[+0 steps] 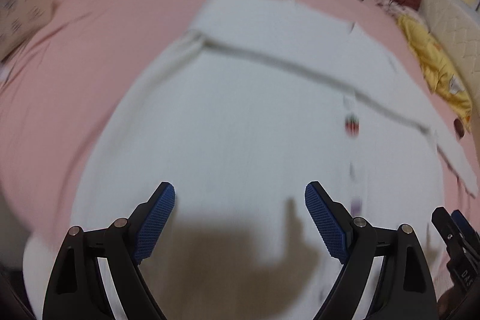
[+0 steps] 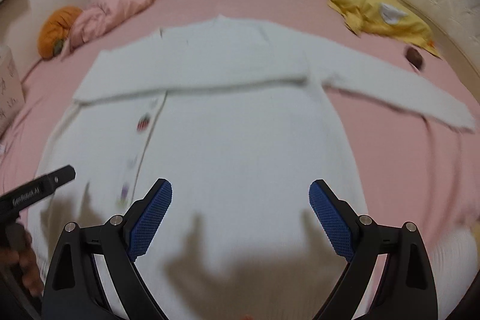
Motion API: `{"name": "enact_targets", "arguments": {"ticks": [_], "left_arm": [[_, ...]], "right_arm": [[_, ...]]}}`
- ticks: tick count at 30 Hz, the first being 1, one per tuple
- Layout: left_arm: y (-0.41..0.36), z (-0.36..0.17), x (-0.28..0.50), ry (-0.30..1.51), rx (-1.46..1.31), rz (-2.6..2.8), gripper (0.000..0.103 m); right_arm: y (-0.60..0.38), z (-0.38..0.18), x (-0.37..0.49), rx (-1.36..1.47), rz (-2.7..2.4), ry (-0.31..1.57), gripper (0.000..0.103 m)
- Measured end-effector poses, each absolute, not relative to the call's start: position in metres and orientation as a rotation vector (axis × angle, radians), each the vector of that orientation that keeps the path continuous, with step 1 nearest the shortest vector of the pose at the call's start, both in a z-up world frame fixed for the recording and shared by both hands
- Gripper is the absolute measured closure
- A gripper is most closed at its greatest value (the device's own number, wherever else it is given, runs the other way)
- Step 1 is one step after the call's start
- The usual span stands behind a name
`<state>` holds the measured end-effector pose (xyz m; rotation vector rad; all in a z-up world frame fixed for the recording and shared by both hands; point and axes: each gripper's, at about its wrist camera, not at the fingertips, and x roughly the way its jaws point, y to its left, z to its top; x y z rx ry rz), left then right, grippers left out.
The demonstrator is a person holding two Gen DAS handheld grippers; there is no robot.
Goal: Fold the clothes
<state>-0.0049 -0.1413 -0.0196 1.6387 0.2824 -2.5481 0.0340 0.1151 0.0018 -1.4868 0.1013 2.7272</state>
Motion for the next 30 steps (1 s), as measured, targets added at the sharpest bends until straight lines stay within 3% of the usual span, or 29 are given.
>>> {"name": "enact_targets", "arguments": {"ticks": [10, 25, 27, 30], "left_arm": [[-0.108, -0.012, 0.064, -0.03, 1.652, -2.584, 0.015], [-0.105, -0.009, 0.073, 0.008, 1.655, -2.597, 0.015], [-0.105, -0.014, 0.071, 0.007, 1.667, -2.602, 0.015], [-0.107, -0.024, 0.068, 0.068, 1.697, -2.603, 0.015]], "right_arm": [[0.103, 0.026, 0.076, -1.395, 2.806, -0.009, 0.01], [0.11, 0.035, 0.085, -1.369, 2.854, 0.068, 0.01], [0.113, 0.033, 0.082, -1.386, 2.878, 0.117, 0.01], [0.133, 0.026, 0.072, -1.463, 2.905, 0.335, 0.01]]}}
